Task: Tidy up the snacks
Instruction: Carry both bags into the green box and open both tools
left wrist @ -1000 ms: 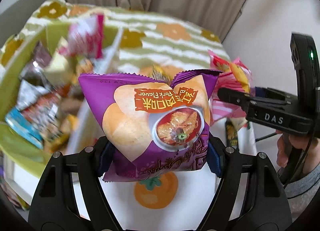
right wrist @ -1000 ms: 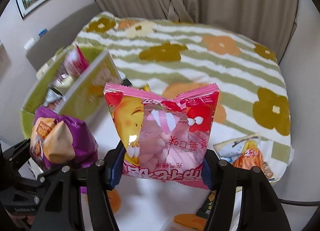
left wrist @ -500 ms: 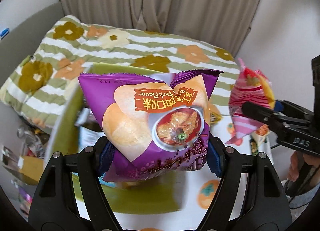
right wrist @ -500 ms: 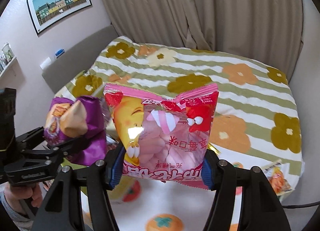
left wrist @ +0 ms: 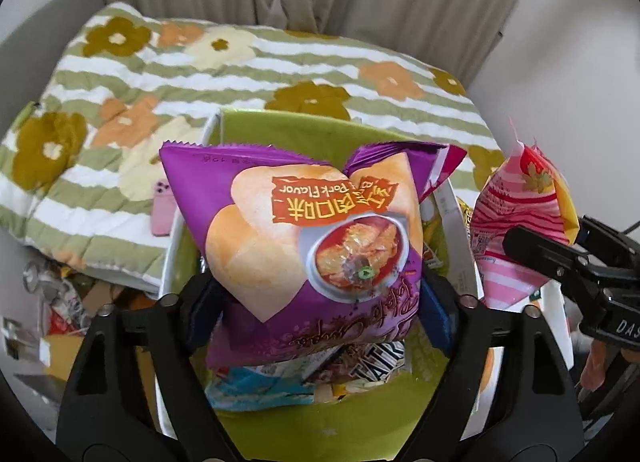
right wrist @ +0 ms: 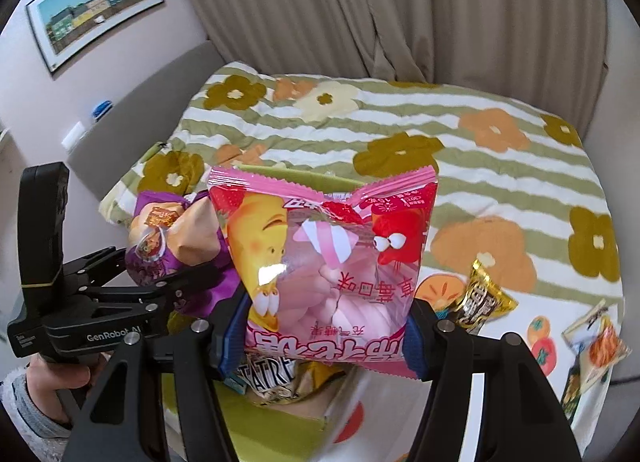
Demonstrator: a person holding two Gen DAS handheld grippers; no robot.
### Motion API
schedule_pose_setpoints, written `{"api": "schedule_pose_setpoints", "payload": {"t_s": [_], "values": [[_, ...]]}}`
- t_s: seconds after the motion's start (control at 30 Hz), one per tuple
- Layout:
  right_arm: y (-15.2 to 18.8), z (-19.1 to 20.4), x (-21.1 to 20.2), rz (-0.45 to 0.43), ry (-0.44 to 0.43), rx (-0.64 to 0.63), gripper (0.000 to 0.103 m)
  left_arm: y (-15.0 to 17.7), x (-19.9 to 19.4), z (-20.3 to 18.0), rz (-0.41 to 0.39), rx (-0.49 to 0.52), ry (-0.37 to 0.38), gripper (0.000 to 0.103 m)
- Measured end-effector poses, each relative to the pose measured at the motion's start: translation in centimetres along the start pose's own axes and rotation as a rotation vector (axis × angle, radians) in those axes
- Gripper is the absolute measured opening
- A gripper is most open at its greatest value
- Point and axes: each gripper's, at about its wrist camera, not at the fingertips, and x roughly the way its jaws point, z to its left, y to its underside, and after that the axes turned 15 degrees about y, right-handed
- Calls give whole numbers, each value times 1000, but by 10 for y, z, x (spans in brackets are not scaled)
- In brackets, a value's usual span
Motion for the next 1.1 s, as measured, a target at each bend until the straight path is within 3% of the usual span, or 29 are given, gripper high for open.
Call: {"api": "schedule_pose_setpoints", "payload": {"t_s": [0.07, 0.43, 0.63, 0.93, 0.97, 1.0, 1.03, 1.1], "values": [[1, 3, 2, 17, 10, 17, 59, -1, 5, 6, 12, 1, -8, 101], [6, 8, 15, 85, 33, 54, 59, 14, -13, 19, 1, -8, -49, 101], [6, 9, 15, 79, 11, 50, 59, 28, -38, 19, -37, -19, -60, 101], [3, 28, 37, 112, -27, 7, 60, 42, -44, 24, -46, -58, -50, 101], [4, 31, 40, 116, -22, 8, 62, 43, -45, 24, -50, -61, -46, 101], [5, 33, 42, 113, -21, 6, 70, 44, -46, 25, -51, -63, -44, 101], [7, 34, 43, 104, -24, 6, 87, 46, -45, 27, -50, -66, -42, 101], [11, 33, 42, 68, -23, 5, 103, 49, -45, 29, -47, -68, -36, 101]]}}
